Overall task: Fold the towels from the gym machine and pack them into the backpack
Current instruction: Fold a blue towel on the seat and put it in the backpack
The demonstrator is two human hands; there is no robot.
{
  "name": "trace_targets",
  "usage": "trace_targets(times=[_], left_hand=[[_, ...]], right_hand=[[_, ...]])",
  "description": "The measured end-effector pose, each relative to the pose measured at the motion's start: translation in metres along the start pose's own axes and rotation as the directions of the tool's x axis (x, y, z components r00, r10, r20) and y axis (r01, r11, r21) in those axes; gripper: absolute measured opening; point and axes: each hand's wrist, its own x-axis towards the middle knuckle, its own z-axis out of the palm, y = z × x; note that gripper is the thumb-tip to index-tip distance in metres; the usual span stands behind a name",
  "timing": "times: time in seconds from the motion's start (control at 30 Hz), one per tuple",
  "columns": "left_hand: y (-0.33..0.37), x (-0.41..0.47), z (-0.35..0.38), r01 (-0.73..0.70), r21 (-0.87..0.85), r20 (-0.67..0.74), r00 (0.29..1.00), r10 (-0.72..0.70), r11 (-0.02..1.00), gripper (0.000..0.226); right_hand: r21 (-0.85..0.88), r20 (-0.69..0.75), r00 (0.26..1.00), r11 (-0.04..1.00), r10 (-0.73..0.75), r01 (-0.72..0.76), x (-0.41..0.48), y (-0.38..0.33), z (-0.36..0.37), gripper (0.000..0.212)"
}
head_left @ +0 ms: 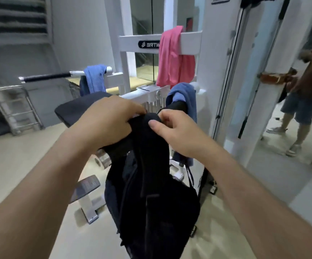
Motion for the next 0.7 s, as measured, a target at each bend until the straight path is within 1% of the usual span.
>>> trace_targets(times=[0.1,0.17,0.2,0.23,0.27,0.3,0.33,0.37,0.43,0.47,0.5,0.53,0.57,0.6,0.63,0.7], left_hand=[[0.026,0.024,0.009,0.077,0.165,-0.031,0.997,-0.073,0.983,0.042],[0.044,0.038,0.011,0.118,0.269,-0.028,0.993,-0.115,0.956,0.041],[0.051,0.045,0.013,0.127,0.31,-0.021,0.992,-0.126,0.942,0.04],[0.057,0.052,0.014,0.131,0.336,-0.009,0.991,-0.136,0.933,0.04],[0.063,0.059,0.016,0.14,0.337,0.008,0.988,-0.152,0.931,0.04],[0.067,0.066,0.018,0.15,0.321,0.028,0.985,-0.168,0.935,0.041],[0.071,0.074,0.018,0.158,0.285,0.05,0.982,-0.18,0.945,0.045],[0.075,0.082,0.017,0.16,0.243,0.078,0.98,-0.184,0.957,0.051],[0.079,0.096,0.007,0.171,0.186,0.181,0.962,-0.205,0.968,0.065],[0.08,0.102,0.001,0.19,0.171,0.252,0.94,-0.229,0.967,0.067],[0.08,0.107,-0.004,0.206,0.167,0.312,0.917,-0.249,0.964,0.064],[0.081,0.112,-0.005,0.217,0.171,0.344,0.901,-0.265,0.961,0.058],[0.082,0.117,-0.003,0.227,0.195,0.349,0.893,-0.283,0.954,0.051],[0.084,0.122,0.004,0.237,0.226,0.335,0.892,-0.304,0.945,0.048],[0.087,0.128,0.015,0.257,0.229,0.316,0.893,-0.321,0.939,0.049],[0.095,0.138,0.049,0.261,0.198,0.306,0.899,-0.313,0.945,0.052]], right_hand=[[-0.086,0.09,0.992,0.991,-0.092,0.1,0.017,0.027,-0.036,0.028],[-0.022,0.127,0.987,0.994,-0.102,0.106,0.027,0.048,-0.056,0.017],[0.043,0.102,0.99,0.995,-0.097,0.093,0.035,0.06,-0.065,0.013],[0.112,0.038,0.996,0.99,-0.086,0.081,0.044,0.072,-0.075,0.012],[0.164,-0.053,0.996,0.983,-0.069,0.077,0.055,0.084,-0.084,0.013],[0.177,-0.135,0.99,0.981,-0.051,0.075,0.068,0.097,-0.093,0.014],[0.15,-0.184,0.982,0.986,-0.04,0.068,0.082,0.108,-0.101,0.015],[0.089,-0.188,0.981,0.995,-0.035,0.052,0.096,0.118,-0.108,0.019],[-0.083,-0.091,0.995,0.996,-0.043,0.036,0.119,0.134,-0.112,0.038],[-0.162,-0.017,0.999,0.986,-0.046,0.043,0.13,0.14,-0.11,0.048],[-0.222,0.041,0.998,0.974,-0.043,0.051,0.137,0.145,-0.105,0.054],[-0.26,0.059,0.997,0.964,-0.045,0.059,0.143,0.149,-0.1,0.055],[-0.282,0.02,0.997,0.956,-0.076,0.079,0.147,0.153,-0.096,0.05],[-0.298,-0.054,0.989,0.947,-0.14,0.117,0.152,0.156,-0.093,0.041],[-0.313,-0.119,0.971,0.936,-0.205,0.16,0.156,0.158,-0.092,0.032],[-0.335,-0.163,0.941,0.914,-0.297,0.231,0.167,0.159,-0.091,0.024]])
